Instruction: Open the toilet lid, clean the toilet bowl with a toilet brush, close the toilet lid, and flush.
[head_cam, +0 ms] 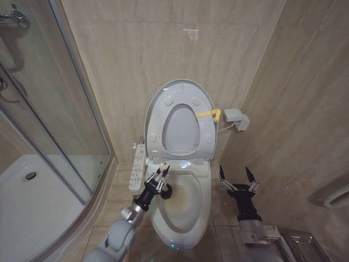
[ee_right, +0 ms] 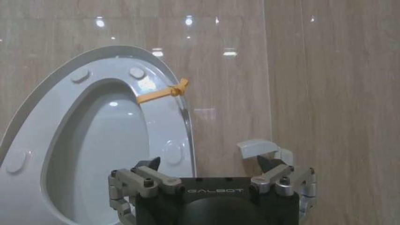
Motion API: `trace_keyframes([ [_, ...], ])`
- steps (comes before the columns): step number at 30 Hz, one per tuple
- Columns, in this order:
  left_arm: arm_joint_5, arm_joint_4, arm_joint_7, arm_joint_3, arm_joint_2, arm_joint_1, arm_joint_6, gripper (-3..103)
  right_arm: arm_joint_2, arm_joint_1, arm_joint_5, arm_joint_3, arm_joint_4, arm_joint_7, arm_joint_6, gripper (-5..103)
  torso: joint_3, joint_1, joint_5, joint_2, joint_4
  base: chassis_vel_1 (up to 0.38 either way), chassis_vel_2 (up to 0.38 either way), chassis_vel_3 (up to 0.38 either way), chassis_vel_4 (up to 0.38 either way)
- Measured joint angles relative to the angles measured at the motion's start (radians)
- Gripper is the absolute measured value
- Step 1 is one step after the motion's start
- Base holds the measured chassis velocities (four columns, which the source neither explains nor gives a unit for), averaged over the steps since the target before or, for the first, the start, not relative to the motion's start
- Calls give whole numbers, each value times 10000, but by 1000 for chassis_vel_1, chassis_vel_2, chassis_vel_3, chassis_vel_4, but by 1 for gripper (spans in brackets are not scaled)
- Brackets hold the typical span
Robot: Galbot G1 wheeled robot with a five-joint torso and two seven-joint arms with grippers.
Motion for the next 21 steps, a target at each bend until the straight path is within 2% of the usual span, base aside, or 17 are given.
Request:
trace_keyframes([
  [3,-55,-839,-185,-275,118,548,6,19,0,0,0,0,0,0,0,100,0,0,1,0,-2,0,0,0,0],
  [11,-229,-2486,-178,-511,210,1528,-126,19,0,0,0,0,0,0,0,100,0,0,1,0,-4,0,0,0,0],
  [16,-163,-3141,-58,-890,437,1954,-66,19,0,0,0,0,0,0,0,100,0,0,1,1,-1,0,0,0,0],
  [21,-298,-3299,82,-1110,596,1994,-64,19,0,0,0,0,0,0,0,100,0,0,1,1,-3,0,0,0,0],
])
